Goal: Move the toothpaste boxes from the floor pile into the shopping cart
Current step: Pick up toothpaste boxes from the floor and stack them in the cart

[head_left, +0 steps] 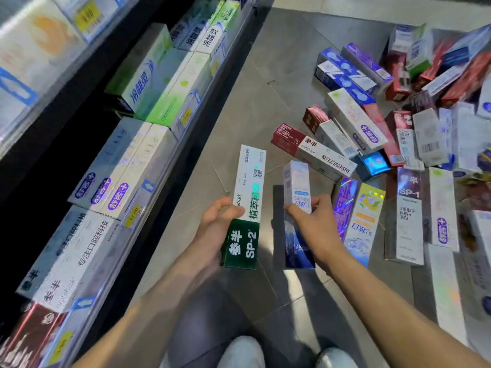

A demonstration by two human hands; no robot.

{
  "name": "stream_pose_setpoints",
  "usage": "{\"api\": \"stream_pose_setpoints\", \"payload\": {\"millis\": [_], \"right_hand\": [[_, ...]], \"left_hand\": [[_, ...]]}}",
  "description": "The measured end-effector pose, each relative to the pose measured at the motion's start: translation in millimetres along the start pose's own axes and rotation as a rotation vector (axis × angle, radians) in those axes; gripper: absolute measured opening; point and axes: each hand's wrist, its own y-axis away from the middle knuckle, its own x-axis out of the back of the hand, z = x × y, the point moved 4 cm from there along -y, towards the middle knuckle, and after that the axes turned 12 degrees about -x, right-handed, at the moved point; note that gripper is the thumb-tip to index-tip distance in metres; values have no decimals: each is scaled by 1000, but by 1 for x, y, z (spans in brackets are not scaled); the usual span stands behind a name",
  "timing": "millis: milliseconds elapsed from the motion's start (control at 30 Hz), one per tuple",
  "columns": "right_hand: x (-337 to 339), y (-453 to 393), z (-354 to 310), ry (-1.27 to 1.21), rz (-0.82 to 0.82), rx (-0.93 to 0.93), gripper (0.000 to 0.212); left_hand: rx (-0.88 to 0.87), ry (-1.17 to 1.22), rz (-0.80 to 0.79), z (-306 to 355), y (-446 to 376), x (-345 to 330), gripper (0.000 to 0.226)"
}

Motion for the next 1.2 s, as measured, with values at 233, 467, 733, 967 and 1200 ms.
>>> {"api": "stream_pose_setpoints", "payload": {"millis": [233,467,733,967,1200], "right_hand": [[81,123,-120,-313,-157,-44,41],[219,307,-284,-482,-204,-41,33],[358,497,-438,-530,-113,129,33],[428,611,-492,-701,161,254,33],[443,705,-475,-870,491,259,33]], "left_hand": [[-24,-5,-31,132,95,-64,46],[-71,10,-97,354,239,-144,38],[-188,-39,-248,573,408,-243,48],[-232,34,-461,658,496,-302,48],[-174,-44,-799,673,548,-320,56]]}}
